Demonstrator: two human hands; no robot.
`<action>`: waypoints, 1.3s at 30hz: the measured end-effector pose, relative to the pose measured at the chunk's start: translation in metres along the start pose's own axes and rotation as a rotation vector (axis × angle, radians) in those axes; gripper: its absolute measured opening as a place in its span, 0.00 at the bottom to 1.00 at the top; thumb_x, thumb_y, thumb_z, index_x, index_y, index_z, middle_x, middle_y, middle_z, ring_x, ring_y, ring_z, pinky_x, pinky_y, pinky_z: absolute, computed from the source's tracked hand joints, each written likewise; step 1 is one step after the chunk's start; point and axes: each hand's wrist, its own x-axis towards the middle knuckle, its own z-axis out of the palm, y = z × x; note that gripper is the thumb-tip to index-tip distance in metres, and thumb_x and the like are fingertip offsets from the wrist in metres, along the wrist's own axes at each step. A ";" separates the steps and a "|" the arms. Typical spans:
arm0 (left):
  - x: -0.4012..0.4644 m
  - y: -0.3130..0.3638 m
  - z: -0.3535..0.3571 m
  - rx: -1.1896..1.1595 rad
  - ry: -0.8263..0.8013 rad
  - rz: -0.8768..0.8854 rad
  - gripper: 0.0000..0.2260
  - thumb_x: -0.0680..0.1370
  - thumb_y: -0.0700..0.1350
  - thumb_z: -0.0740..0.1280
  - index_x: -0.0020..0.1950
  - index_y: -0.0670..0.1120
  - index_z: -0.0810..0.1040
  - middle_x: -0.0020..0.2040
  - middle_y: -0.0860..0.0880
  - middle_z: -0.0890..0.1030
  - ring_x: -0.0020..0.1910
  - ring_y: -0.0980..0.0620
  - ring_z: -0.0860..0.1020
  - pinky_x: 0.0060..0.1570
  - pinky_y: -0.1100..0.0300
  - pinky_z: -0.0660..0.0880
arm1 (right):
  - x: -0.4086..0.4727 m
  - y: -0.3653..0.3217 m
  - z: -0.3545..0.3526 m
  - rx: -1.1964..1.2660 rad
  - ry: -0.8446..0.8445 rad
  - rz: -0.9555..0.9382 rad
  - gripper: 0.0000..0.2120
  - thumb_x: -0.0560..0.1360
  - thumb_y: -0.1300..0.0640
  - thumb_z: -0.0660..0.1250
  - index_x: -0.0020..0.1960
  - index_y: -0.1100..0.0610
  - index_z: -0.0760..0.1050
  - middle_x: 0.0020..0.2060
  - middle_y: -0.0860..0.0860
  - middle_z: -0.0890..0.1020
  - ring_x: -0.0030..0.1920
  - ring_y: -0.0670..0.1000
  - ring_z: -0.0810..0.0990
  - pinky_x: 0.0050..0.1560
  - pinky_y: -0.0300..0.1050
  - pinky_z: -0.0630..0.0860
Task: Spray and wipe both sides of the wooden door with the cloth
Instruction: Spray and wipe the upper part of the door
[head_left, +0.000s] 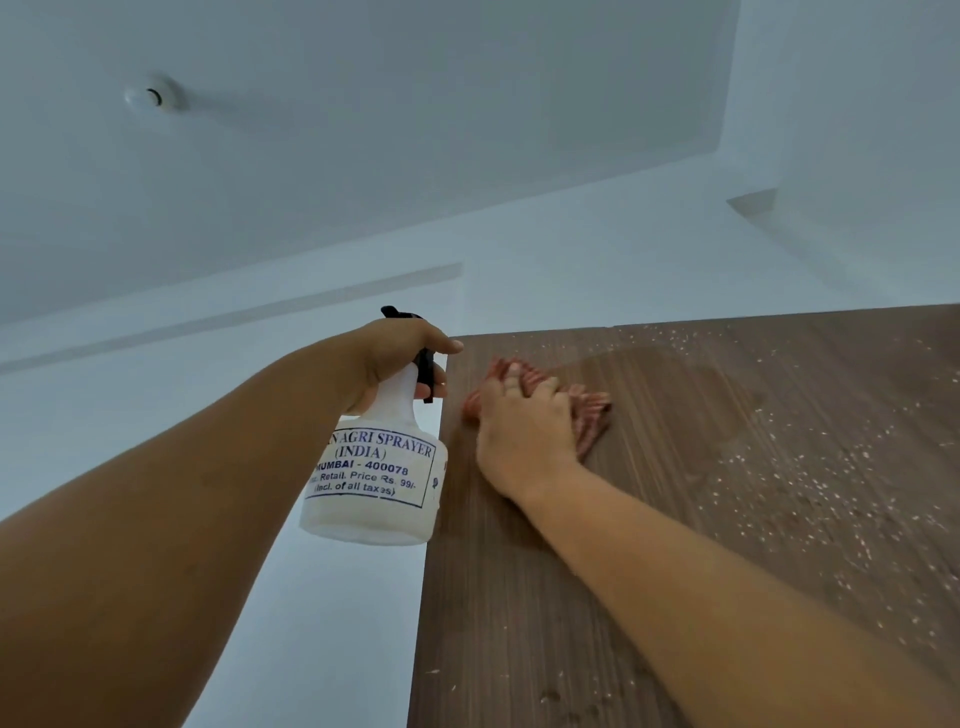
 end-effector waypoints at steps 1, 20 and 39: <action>0.002 0.000 -0.001 0.000 0.005 0.005 0.09 0.77 0.44 0.72 0.49 0.40 0.76 0.37 0.43 0.81 0.36 0.48 0.82 0.24 0.65 0.73 | 0.002 -0.005 -0.002 -0.025 0.015 -0.074 0.23 0.84 0.49 0.47 0.76 0.57 0.58 0.78 0.61 0.56 0.72 0.72 0.61 0.69 0.63 0.61; 0.030 -0.011 0.014 -0.038 -0.076 0.028 0.09 0.76 0.45 0.72 0.48 0.40 0.77 0.35 0.44 0.83 0.43 0.47 0.80 0.27 0.63 0.76 | 0.066 0.124 0.011 0.149 -0.027 0.412 0.32 0.83 0.43 0.44 0.81 0.57 0.40 0.79 0.61 0.44 0.79 0.63 0.42 0.78 0.58 0.41; 0.010 -0.018 0.000 -0.108 -0.126 0.066 0.12 0.77 0.45 0.71 0.49 0.36 0.77 0.36 0.42 0.82 0.27 0.52 0.81 0.21 0.66 0.72 | 0.095 0.122 0.009 0.113 -0.085 0.386 0.27 0.83 0.47 0.40 0.81 0.51 0.41 0.80 0.55 0.44 0.79 0.59 0.41 0.77 0.60 0.41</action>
